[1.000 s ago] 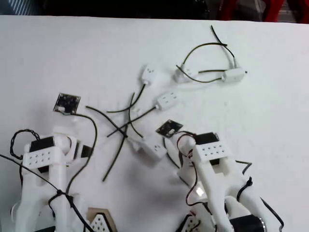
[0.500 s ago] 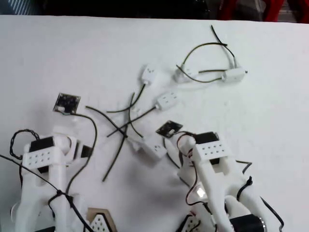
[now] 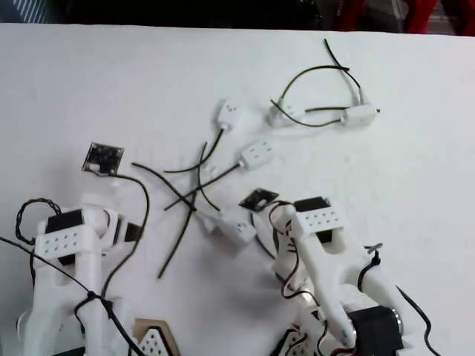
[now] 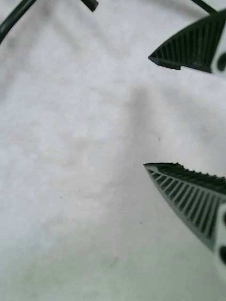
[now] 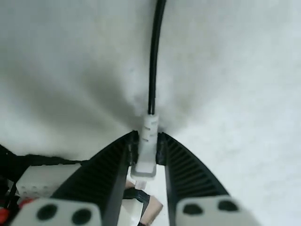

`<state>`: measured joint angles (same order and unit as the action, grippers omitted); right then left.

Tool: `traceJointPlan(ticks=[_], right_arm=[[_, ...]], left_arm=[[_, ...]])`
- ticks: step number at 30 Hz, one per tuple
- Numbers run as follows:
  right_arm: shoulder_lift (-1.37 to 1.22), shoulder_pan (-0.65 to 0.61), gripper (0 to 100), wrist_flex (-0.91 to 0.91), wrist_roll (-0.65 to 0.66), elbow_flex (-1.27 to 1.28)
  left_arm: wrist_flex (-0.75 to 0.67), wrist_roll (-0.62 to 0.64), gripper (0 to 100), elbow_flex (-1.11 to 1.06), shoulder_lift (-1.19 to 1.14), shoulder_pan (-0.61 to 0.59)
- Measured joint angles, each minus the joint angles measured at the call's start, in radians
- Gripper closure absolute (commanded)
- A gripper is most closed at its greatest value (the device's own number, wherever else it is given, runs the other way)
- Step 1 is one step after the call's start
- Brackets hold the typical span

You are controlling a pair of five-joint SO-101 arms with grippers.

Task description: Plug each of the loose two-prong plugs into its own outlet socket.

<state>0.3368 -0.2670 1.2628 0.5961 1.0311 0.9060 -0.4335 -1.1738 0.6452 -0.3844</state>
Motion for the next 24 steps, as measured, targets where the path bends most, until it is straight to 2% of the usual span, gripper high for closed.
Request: traceJointPlan(ticks=[6, 15, 20, 24], right_arm=[[0.075, 0.0, 98.2, 0.008, 0.0, -0.011], [0.367, -0.002, 98.2, 0.19, -0.002, -0.252], [0.479, -0.023, 98.2, 0.17, -0.124, -0.288], [0.537, -0.072, 98.2, 0.06, -0.236, -0.255]], left_arm=[[0.0, 0.0, 69, 0.0, 0.0, 0.0], [0.0, 0.0, 69, 0.0, 0.0, 0.0], [0.0, 0.0, 69, 0.0, 0.0, 0.0], [0.0, 0.0, 69, 0.0, 0.0, 0.0]])
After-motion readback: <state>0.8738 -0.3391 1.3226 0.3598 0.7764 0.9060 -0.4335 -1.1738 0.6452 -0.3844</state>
